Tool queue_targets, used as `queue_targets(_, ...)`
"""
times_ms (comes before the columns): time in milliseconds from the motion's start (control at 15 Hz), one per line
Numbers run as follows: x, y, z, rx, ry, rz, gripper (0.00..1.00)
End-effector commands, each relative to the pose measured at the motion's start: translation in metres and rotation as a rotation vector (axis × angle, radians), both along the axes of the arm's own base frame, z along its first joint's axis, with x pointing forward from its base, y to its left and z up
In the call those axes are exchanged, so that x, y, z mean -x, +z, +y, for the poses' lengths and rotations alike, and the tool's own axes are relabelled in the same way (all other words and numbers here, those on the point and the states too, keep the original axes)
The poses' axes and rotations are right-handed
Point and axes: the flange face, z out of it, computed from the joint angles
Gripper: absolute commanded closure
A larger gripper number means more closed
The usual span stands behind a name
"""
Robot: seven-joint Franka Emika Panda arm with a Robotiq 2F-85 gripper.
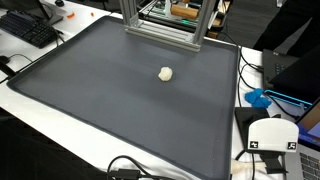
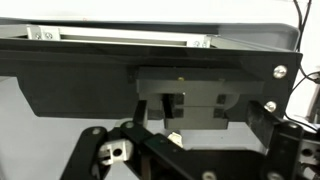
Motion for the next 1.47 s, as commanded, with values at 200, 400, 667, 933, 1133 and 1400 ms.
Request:
queue_targets(200, 0.007, -0.016, -0.001, 0.028, 0.027, 0.01, 0.0)
queue_targets(400, 0.007, -0.019, -0.001, 0.03, 0.027, 0.015, 0.0)
queue_targets(667, 0.008, -0.024, -0.001, 0.03, 0.025, 0.015, 0.0)
queue_targets(933, 0.007, -0.027, -0.002, 0.026, 0.02, 0.011, 0.08)
queue_targets(1133, 0.007, -0.029, -0.001, 0.026, 0.022, 0.008, 0.35)
queue_targets(1400, 0.006, -0.024, -0.001, 0.025, 0.026, -0.005, 0.65)
